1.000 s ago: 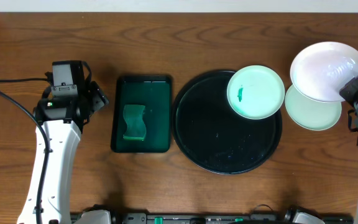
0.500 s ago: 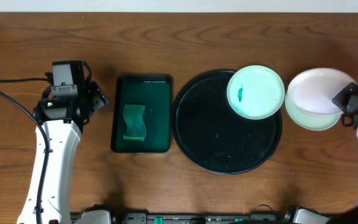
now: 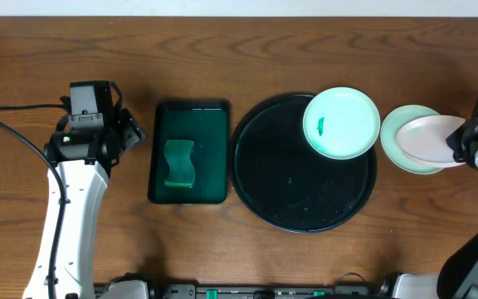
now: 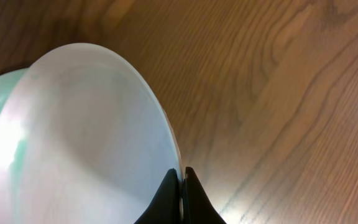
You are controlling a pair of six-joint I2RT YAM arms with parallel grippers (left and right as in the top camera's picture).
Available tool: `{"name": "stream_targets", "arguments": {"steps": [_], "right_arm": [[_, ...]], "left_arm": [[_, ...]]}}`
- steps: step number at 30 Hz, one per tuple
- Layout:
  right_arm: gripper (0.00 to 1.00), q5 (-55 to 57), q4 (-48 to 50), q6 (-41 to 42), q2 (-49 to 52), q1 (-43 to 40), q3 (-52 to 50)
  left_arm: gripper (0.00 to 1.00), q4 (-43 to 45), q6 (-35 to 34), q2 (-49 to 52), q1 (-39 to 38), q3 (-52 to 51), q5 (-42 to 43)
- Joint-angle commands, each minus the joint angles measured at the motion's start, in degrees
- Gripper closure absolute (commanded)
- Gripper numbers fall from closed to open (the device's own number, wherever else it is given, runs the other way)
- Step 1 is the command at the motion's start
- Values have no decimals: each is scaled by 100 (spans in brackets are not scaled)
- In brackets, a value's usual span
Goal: Clean dirty plates on tray and stack at the side
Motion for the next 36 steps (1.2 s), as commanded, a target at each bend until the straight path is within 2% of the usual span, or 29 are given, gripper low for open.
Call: {"name": "stream_targets", "arguments": {"steps": [1,6,11,16,19,22,32,36], "right_arm": [[99,39,83,157,243,-66,83],[99,-612,271,-264,634,-63,83],[97,-662,278,-367,741,-63,83],[58,-699,291,-586,671,-61,87],[50,-1047,291,-828,568,-55,142],[43,-1897,229,-1432,422,-24,302],[41,-3576,-144,-2697,140,485,944],[41,-3689,-337,-2970,140,839,1069]], "left_arm": [[18,-33,-28,-39,17,63,-72],[18,-33,-28,-39,17,63,-72],[18,-33,-28,-39,17,63,-72],[18,-33,-28,-39,17,63,-72],[18,-33,-28,-39,17,63,-70],[18,-33,-28,-39,17,63,-70],[18,-33,-28,-39,17,63,-70],[18,-33,-28,-39,17,63,-70]]}}
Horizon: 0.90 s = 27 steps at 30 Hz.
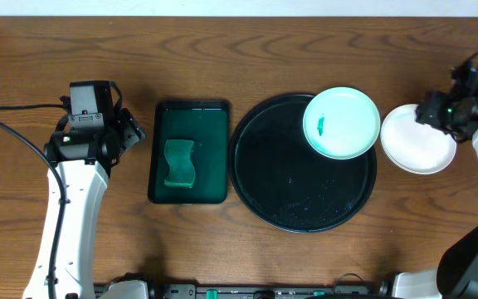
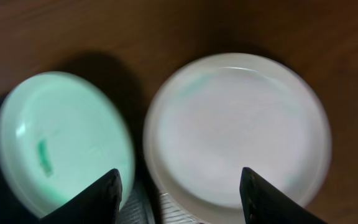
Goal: Clean dirty plates on tray and stack at the side
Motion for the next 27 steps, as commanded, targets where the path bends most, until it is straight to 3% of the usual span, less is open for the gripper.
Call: {"name": "stream_targets", "arguments": {"steps": [1,4,6,7,8,15,21,27], "right_arm": [[41,-433,-125,-531,-72,343,120],[37,-433,-181,-625,-72,640,120],[21,-433,-160,-612,-72,776,120],[5,-433,-129,-612,-72,839,120],[1,-435,-114,-612,-72,885,120],[1,-761,-107,-546,-70,946,120],[41,-710,-111,-549,-68,946,118],[54,-715,-168,-546,-66,942,109]], "left_arm": [[18,-33,-28,-39,17,63,-68],[18,-17,-28,-35,17,57,-70],[18,-13,-28,-31,17,57,-68],[18,-17,-28,-31,20,57,-70],[18,-13,-28,-31,17,57,-70],[18,-28,-28,-31,13,57,-68],[18,-33,-28,-28,13,57,-68],[18,-33,-28,-28,13,57,-68]]}}
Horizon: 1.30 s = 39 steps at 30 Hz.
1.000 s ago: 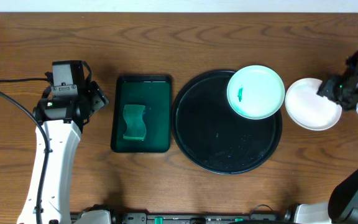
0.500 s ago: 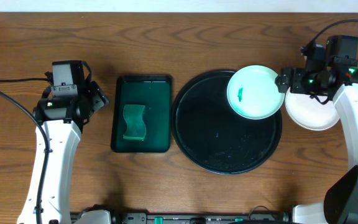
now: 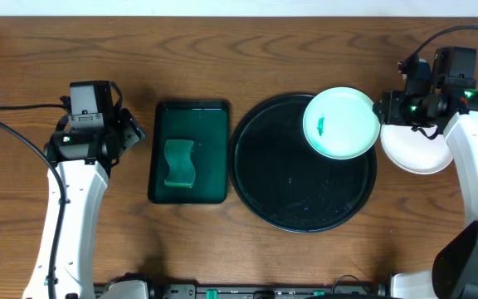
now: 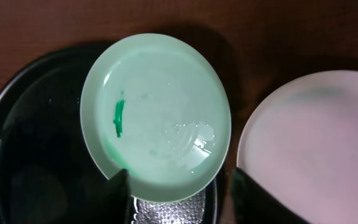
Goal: Clean dirty plates on tray and stack at the side
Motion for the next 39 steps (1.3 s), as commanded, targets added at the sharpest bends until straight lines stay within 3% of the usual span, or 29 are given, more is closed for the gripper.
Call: {"name": "stream_targets", "arguments": {"steps": [1,21,33,39], "right_arm": [[55,-70,-55,-4,-66,15,103],[59,302,-44,-264,-33,160,-81],[55,579,4,-267,-17,195,-127],[52,1049,503,-264,55,192,-413]], "left_arm": [[18,-35,-28,-28,13,57,-70],[18,-35,-28,-28,13,57,-70],[18,-35,-28,-28,13,57,-72],[18,-35,-28,-28,13,57,-72]]}}
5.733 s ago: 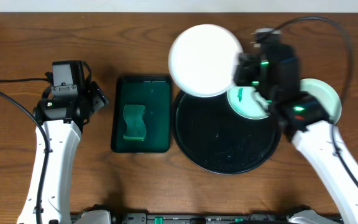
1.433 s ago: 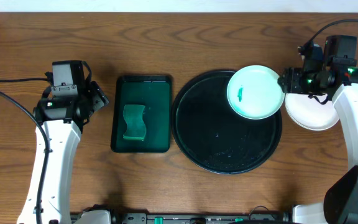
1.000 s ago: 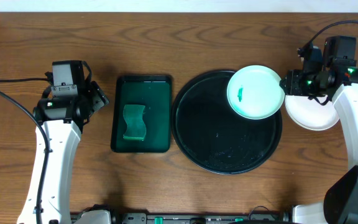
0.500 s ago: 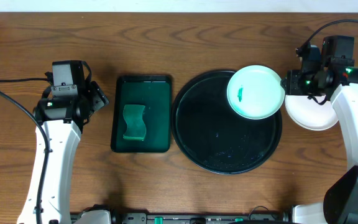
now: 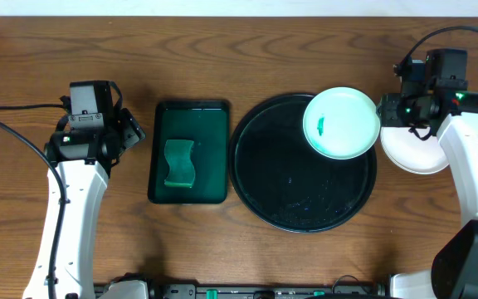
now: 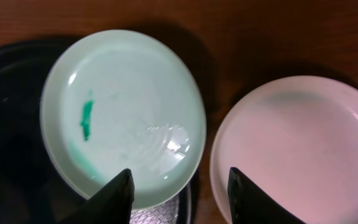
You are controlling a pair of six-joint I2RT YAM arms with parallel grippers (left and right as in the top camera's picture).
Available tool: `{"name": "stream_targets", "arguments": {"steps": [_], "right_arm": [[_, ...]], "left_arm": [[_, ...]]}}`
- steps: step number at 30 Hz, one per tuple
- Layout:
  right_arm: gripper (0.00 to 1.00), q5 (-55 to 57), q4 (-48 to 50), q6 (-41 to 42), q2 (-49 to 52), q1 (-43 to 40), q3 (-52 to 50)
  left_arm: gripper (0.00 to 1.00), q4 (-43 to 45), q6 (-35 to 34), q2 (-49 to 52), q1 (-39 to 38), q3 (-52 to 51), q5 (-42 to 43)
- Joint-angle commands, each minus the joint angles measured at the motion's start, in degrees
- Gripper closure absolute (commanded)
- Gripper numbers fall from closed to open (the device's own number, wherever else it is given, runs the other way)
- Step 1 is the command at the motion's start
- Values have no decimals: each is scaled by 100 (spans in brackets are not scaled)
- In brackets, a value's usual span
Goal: Clean dirty plates on tray and stack at the side
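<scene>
A mint-green plate with a green smear rests on the upper right rim of the round black tray. A white plate lies on the wood just right of the tray. My right gripper hangs open above the gap between the two plates, holding nothing. My left gripper stays at the far left beside the basin; its jaws cannot be made out.
A dark green rectangular basin with a green sponge stands left of the tray. The table's back edge runs along the top of the overhead view. Cables trail from both arms.
My right gripper has shifted slightly to the right, so the green plate and the white plate both sit further left in the wrist view. Plates and left arm are unchanged.
My right gripper was shut on the white plate's rim, holding it over a mint plate at the right. Then it was open above the white plate, which covered that plate. It has since moved left, over the gap beside the smeared green plate.
</scene>
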Motion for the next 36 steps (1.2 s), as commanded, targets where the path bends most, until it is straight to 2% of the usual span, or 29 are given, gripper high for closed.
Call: {"name": "stream_targets", "arguments": {"steps": [1,18,24,36], "right_arm": [[53,321,313,-72,52,22,-299],[55,612,1276,-70,61,22,-1086],[58,610,1700,-70,61,33,-1287],[63,608,3053,-68,61,24,-2205]], "left_arm": [[18,-35,-28,-28,13,57,-72],[18,-35,-28,-28,13,57,-70],[18,-35,-28,-28,13,57,-70],[18,-35,-28,-28,13,57,-72]]}}
